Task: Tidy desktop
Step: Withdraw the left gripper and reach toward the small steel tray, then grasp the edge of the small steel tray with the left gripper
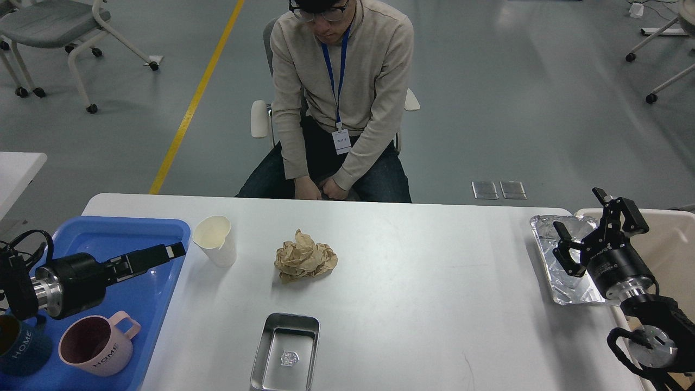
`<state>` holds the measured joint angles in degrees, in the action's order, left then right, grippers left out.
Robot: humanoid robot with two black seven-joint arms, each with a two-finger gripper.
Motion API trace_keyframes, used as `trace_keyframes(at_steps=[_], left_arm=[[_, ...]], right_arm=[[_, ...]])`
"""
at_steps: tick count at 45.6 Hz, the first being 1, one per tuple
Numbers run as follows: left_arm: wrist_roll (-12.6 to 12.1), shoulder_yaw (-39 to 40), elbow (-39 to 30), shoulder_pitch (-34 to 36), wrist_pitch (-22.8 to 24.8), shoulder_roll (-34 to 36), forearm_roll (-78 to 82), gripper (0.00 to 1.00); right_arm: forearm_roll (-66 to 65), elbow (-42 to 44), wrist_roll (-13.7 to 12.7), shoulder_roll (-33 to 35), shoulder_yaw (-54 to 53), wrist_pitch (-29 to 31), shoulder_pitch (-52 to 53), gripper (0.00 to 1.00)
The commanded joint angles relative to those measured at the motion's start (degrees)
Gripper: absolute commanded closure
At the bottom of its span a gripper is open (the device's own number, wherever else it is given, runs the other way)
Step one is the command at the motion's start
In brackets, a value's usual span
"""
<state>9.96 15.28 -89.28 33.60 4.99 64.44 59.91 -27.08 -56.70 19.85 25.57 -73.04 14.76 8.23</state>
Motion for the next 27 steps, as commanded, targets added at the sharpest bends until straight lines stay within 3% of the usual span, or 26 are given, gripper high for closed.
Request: trace_keyframes(at_steps=[1, 10, 27], left_arm=[[-0.73, -1.83, 0.34, 0.24, 0.02, -2.47, 0.56, 0.1], [-0.73, -3.42, 0.95, 0.42, 0.02, -5.02, 0.64, 0.1], [-0.82, -7.11, 7.98, -0.02, -0.33, -17.76, 0.64, 0.1]], right_arm=[[0.01, 0.01, 0.01, -0.08, 0.0, 0.0, -0.05, 0.0], [0.01, 0.1, 0.01, -0.26, 0.0, 0.0, -0.05, 0.0], [0.01, 0.19, 0.01, -0.17, 0.0, 0.0, -0.14, 0.0]])
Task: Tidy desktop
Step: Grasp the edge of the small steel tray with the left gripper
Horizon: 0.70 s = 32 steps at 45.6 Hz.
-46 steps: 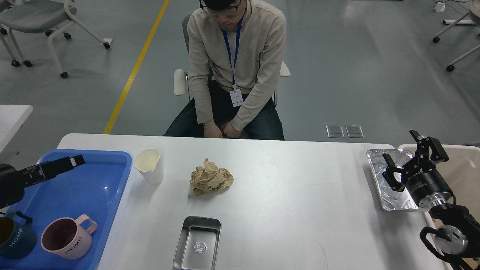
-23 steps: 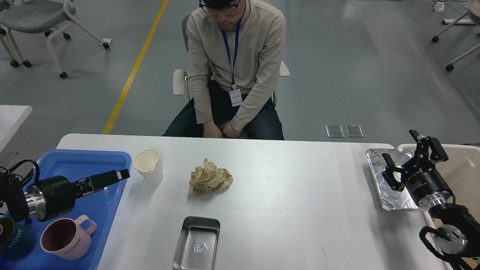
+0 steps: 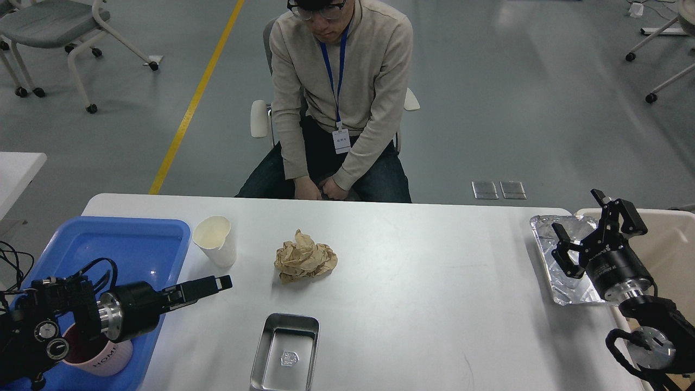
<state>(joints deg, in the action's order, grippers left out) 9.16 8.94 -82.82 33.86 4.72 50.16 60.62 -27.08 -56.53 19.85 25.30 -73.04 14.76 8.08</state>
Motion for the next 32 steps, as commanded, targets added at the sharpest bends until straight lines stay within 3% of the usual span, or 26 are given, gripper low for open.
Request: trace_keyframes(at_steps=[1, 32], left_arm=[[-0.02, -1.11, 1.87, -0.29, -0.07, -4.1, -0.07, 0.1], [-4.24, -8.49, 5.82, -0.03, -0.24, -11.31, -0.15, 0.1]], right_arm=[[-0.08, 0.01, 0.01, 0.1, 0.0, 0.0, 0.0, 0.0], [-0.08, 0.19, 0.01, 0.1, 0.0, 0.0, 0.09, 0.0]])
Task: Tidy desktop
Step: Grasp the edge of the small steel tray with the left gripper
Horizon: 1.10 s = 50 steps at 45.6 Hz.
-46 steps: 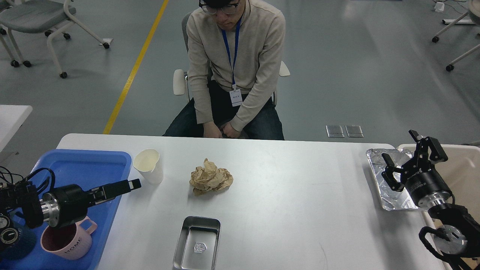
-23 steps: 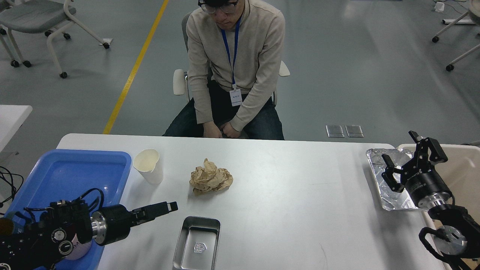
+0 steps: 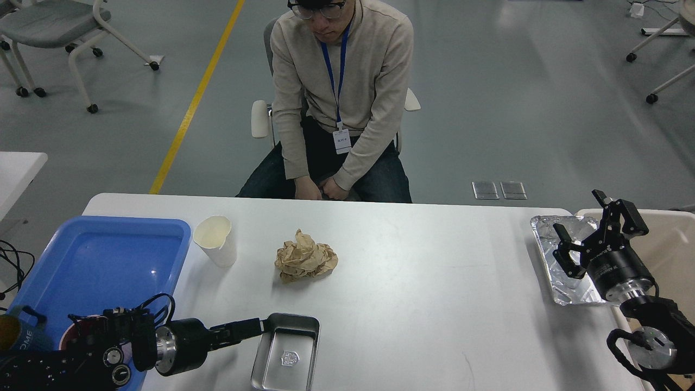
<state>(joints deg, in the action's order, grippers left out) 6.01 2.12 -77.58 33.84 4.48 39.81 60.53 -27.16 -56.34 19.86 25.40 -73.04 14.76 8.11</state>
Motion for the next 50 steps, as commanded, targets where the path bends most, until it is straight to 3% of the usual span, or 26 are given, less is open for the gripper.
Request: trace_keyframes(at_steps=[1, 7, 14, 24, 35, 40, 50], left_arm=[[-1.26, -2.2, 0.67, 0.08, 0.0, -1.14, -0.06, 0.1], [-1.35, -2.82, 1.55, 0.08, -0.17, -2.37, -0.06, 0.13], [-1.35, -2.82, 1.82, -0.01, -0.26, -2.99, 0.03, 0.28], [-0.56, -4.66, 1.82, -0.01, -0.35, -2.99, 0.03, 0.66], [0.41, -4.93, 1.82, -0.01, -0.35, -2.81, 0.12, 0.96], [3.13, -4.93, 1.73, -0.01, -0.35, -2.64, 0.12, 1.0], [3.49, -4.93, 1.73, 0.26, -0.35, -1.93, 0.12, 1.0]], right_arm=[[0.0, 0.0, 0.01, 0.0, 0.0, 0.0, -0.02, 0.0], [0.0, 0.0, 0.01, 0.08, 0.0, 0.0, -0.02, 0.0], [0.0, 0.0, 0.01, 0.0, 0.0, 0.0, -0.02, 0.0], [0.0, 0.0, 0.01, 0.08, 0.0, 0.0, 0.15, 0.0], [0.0, 0.09, 0.01, 0.17, 0.0, 0.0, 0.15, 0.0], [0.0, 0.09, 0.01, 0.17, 0.0, 0.0, 0.15, 0.0], [0.0, 0.09, 0.01, 0.17, 0.0, 0.0, 0.15, 0.0]])
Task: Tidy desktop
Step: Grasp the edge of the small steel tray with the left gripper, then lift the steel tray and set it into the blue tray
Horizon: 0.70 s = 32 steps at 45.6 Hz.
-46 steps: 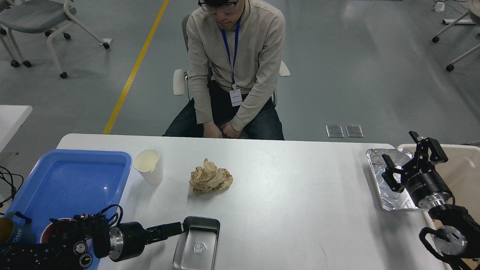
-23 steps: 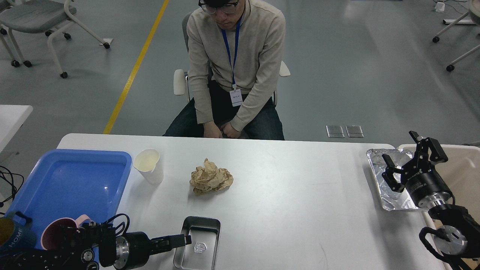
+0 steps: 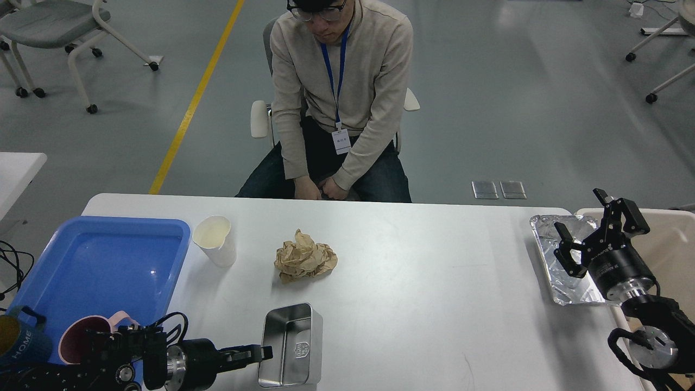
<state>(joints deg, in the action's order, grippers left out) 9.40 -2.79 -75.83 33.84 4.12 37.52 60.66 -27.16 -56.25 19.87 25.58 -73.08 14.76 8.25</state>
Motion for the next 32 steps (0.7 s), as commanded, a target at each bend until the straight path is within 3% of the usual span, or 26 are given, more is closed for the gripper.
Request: trace_keyframes(at_steps=[1, 16, 32], left_arm=[[0.09, -0.02, -0.02, 0.44, 0.01, 0.36, -0.01, 1.0], [0.27, -1.43, -5.2, 5.44, 0.18, 5.89, 0.08, 1.0], [0.36, -1.95, -15.57, 11.86, 0.45, 21.18, -0.01, 1.0]], right_arm=[[0.0, 0.0, 0.0, -0.01, -0.04, 0.0, 0.01, 0.0], [0.0, 0.0, 0.0, -0.09, 0.04, -0.09, 0.19, 0.0], [-0.79, -0.09, 0.0, -0.53, 0.04, -0.09, 0.1, 0.0]])
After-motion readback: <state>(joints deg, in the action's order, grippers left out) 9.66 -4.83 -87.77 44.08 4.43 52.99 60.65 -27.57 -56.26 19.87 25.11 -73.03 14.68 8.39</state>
